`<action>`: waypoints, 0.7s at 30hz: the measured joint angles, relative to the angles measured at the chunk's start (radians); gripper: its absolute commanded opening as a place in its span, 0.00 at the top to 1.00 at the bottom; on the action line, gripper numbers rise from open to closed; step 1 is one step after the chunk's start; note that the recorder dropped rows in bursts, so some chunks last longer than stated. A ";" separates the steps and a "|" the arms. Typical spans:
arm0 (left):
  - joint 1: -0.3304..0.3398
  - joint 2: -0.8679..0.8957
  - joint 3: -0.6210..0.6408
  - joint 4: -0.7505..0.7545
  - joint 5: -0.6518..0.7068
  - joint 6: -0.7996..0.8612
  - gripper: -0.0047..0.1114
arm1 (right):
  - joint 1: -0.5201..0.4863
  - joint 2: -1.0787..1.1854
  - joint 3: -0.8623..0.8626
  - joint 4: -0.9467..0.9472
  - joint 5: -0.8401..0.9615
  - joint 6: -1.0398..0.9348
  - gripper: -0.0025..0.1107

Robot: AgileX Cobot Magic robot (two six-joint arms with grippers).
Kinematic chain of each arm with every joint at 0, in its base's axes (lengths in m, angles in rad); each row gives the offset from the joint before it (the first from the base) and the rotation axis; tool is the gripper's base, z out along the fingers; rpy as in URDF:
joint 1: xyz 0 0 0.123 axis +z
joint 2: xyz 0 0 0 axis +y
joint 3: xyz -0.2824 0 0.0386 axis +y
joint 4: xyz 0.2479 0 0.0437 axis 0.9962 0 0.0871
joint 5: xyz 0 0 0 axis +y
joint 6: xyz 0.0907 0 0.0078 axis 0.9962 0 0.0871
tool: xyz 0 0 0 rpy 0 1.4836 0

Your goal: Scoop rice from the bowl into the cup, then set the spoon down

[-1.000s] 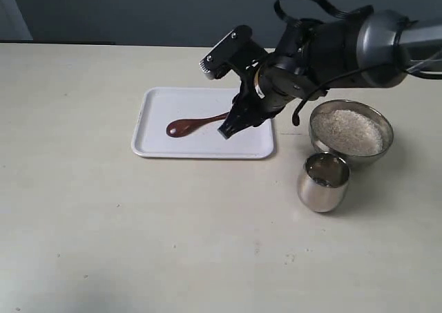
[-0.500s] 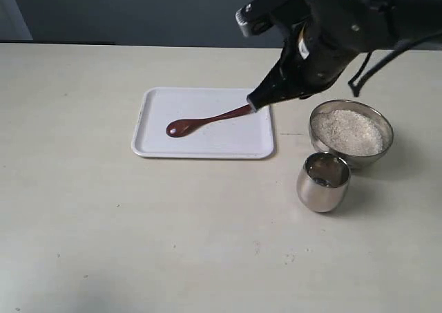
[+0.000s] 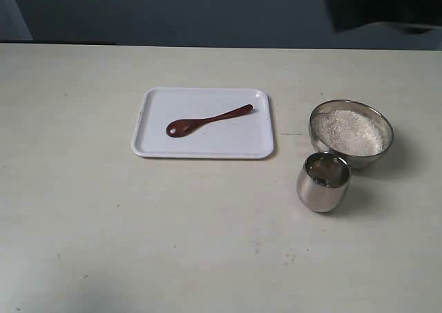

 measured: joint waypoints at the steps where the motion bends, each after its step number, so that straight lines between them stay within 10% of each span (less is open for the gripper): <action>1: 0.000 0.000 0.000 0.000 0.000 0.000 0.96 | 0.002 -0.033 0.000 0.000 0.017 0.011 0.98; 21: 0.000 0.000 0.000 0.000 0.000 0.000 0.96 | 0.006 -0.241 -0.017 0.347 0.228 0.042 0.98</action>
